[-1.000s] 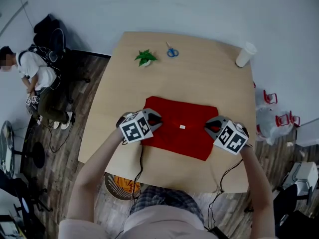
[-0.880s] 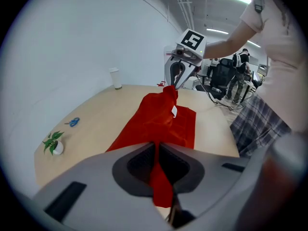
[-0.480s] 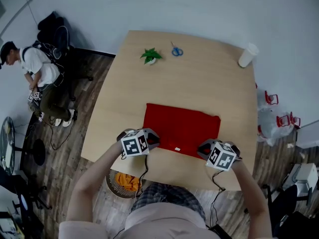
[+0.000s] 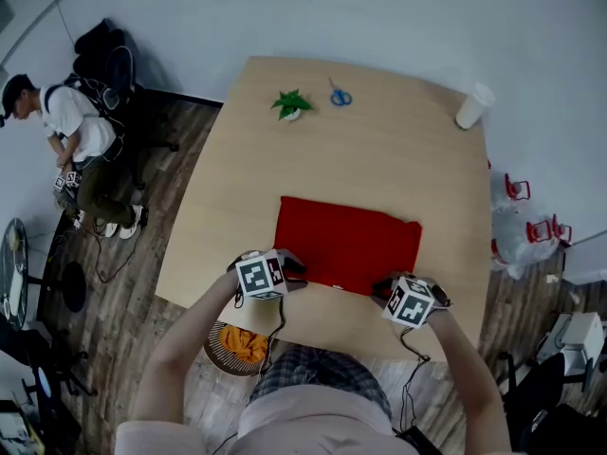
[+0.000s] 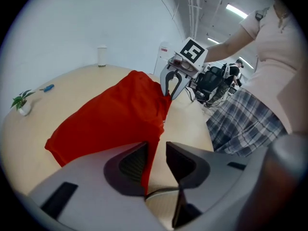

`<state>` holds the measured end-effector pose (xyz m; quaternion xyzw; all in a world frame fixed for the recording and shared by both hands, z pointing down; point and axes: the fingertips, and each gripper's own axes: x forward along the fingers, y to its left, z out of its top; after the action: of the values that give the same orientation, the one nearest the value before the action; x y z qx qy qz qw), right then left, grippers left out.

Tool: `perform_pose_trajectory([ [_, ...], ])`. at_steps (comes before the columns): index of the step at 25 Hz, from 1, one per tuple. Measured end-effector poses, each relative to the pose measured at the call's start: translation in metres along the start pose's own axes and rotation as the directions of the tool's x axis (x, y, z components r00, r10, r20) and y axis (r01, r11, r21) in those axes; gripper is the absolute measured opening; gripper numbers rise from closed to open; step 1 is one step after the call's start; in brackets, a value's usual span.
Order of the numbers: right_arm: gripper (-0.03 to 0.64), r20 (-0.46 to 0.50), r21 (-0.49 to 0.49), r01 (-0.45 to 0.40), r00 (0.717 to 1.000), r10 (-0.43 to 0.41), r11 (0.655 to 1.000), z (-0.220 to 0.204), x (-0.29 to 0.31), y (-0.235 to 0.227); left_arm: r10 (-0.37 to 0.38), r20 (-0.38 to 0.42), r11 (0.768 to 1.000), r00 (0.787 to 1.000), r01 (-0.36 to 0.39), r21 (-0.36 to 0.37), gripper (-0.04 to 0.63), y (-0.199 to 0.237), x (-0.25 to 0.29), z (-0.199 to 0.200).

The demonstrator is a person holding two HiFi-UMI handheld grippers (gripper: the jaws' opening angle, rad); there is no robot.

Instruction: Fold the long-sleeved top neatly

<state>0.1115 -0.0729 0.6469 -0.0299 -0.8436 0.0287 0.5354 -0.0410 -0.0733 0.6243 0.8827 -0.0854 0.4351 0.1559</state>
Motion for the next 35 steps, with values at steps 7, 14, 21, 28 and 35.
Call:
perform_pose_trajectory([
  [7, 0.132, -0.046, -0.022, -0.106, 0.993, 0.105, 0.994, -0.009, 0.005, 0.026, -0.135, -0.063, 0.991, 0.989, 0.135, -0.005, 0.164, -0.032, 0.002, -0.013],
  [14, 0.132, -0.069, -0.013, -0.151, 0.986, 0.150, 0.988, -0.017, 0.010, 0.042, -0.143, -0.061, 0.990, 0.988, 0.141, -0.031, 0.166, -0.038, 0.003, -0.019],
  [21, 0.133, 0.112, 0.080, -0.105, 0.989, 0.095, 0.991, 0.008, -0.022, 0.021, -0.101, 0.084, 0.991, 0.991, 0.108, -0.083, 0.167, -0.027, -0.019, 0.005],
  [28, 0.107, 0.441, 0.420, 0.116, 0.841, -0.314, 0.900, 0.037, -0.111, -0.059, 0.237, 0.419, 0.939, 0.877, -0.096, -0.330, 0.087, 0.039, -0.086, 0.066],
  [35, 0.035, 0.494, 0.685, 0.296, 0.482, -0.723, 0.665, 0.039, -0.219, -0.116, 0.639, 0.518, 0.751, 0.568, -0.316, -0.581, 0.011, 0.098, -0.167, 0.114],
])
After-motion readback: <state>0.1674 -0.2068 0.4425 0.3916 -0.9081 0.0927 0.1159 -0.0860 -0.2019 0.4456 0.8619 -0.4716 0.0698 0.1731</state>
